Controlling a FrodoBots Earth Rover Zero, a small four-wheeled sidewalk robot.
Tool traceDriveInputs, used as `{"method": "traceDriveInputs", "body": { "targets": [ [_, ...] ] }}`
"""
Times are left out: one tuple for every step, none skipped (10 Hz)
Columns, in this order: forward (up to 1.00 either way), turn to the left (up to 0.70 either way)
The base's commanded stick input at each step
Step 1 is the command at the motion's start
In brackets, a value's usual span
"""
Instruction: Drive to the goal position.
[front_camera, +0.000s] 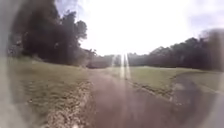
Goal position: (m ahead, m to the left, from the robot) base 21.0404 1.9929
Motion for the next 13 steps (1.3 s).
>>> {"method": "traceDriveInputs", "body": {
  "targets": [
    [0.85,0.0],
    [0.85,0.0],
    [0.85,0.0],
    [0.85,0.0],
    [0.85,0.0],
    [0.85,0.0],
    [0.85,0.0],
    [0.85,0.0],
    [0.85,0.0],
    [0.85,0.0],
    [0.85,0.0],
    [0.85,0.0],
    [0.85,0.0]
  ]
}}
